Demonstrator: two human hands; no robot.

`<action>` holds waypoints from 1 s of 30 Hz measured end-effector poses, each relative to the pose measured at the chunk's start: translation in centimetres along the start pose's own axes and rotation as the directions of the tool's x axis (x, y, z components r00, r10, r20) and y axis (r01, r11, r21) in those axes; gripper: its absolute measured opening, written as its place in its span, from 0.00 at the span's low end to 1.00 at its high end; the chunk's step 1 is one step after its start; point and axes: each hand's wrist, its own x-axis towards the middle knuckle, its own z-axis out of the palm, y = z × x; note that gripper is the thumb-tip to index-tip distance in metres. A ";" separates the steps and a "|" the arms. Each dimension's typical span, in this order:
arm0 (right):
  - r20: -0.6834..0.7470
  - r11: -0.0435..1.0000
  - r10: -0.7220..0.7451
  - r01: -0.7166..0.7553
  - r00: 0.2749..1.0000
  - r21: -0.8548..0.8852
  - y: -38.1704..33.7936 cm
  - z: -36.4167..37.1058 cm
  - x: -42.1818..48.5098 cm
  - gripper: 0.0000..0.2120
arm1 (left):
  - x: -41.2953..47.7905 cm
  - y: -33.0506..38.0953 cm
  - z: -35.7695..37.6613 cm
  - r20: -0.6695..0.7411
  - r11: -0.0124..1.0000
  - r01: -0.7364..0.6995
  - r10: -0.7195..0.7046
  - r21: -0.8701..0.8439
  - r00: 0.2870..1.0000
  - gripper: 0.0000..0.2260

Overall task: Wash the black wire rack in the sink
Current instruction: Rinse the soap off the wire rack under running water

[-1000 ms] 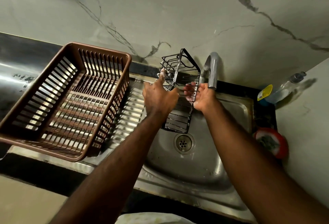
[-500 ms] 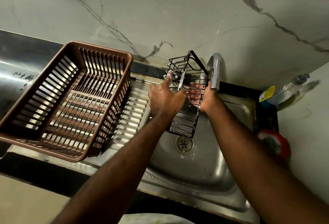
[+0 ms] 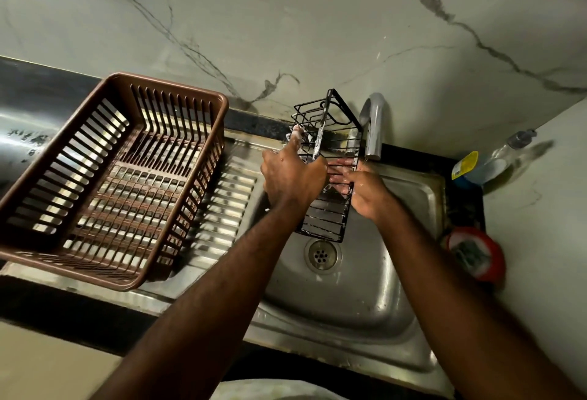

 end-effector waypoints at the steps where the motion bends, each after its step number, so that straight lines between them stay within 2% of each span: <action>1: 0.042 1.000 0.025 -0.025 0.999 0.015 0.0 -0.6 -0.1 0.15 | -0.1 -0.1 0.0 0.003 1.000 -0.002 0.002 0.002 1.000 0.31; 4: 0.099 0.993 0.114 -0.117 0.989 0.024 -1.0 -1.6 -0.9 0.21 | -0.5 -0.2 -0.1 0.015 1.000 -0.008 0.008 0.017 1.000 0.31; 7: 0.060 0.991 0.125 -0.122 0.990 -0.052 -2.1 -1.9 -1.7 0.20 | -0.6 -0.3 -0.2 0.022 1.000 -0.003 0.002 0.006 1.000 0.30; 11: -0.136 0.960 -0.046 0.006 0.990 -0.281 -2.8 -1.5 -2.0 0.13 | -0.1 -0.3 -0.1 0.018 1.000 -0.017 0.017 -0.003 1.000 0.30; 14: -0.217 0.969 -0.147 0.096 0.965 -0.229 -3.3 -1.0 -2.2 0.11 | 0.6 -0.3 -0.1 0.033 0.996 0.014 -0.012 -0.087 0.999 0.29; 16: -0.177 0.976 -0.156 0.124 0.972 -0.178 -3.2 -0.5 -1.9 0.07 | 1.0 -0.5 -0.1 0.042 0.973 0.062 -0.054 -0.223 0.998 0.32; 19: -0.049 0.988 -0.057 0.050 0.997 -0.145 -2.9 -0.2 -1.9 0.13 | 1.4 -1.2 -0.3 0.071 0.882 0.152 -0.135 -0.447 0.988 0.29; 21: 0.031 0.999 0.035 -0.034 0.999 -0.043 -3.0 -0.4 -2.1 0.16 | 1.5 -1.8 -0.3 0.099 0.845 0.183 -0.155 -0.502 0.983 0.24; 25: 0.101 0.991 0.109 -0.116 0.989 0.064 -2.7 -1.2 -2.1 0.18 | 1.5 -3.3 0.5 0.171 0.741 0.272 -0.212 -0.614 0.962 0.23; 27: 0.082 0.992 0.126 -0.124 0.989 -0.032 -2.5 -1.2 -2.2 0.20 | 1.4 -3.8 0.8 0.170 0.716 0.295 -0.244 -0.633 0.955 0.21; 30: -0.042 0.961 0.053 -0.062 0.998 -0.271 -2.5 -0.9 -2.1 0.22 | 0.9 -4.0 1.2 0.160 0.683 0.301 -0.263 -0.666 0.951 0.16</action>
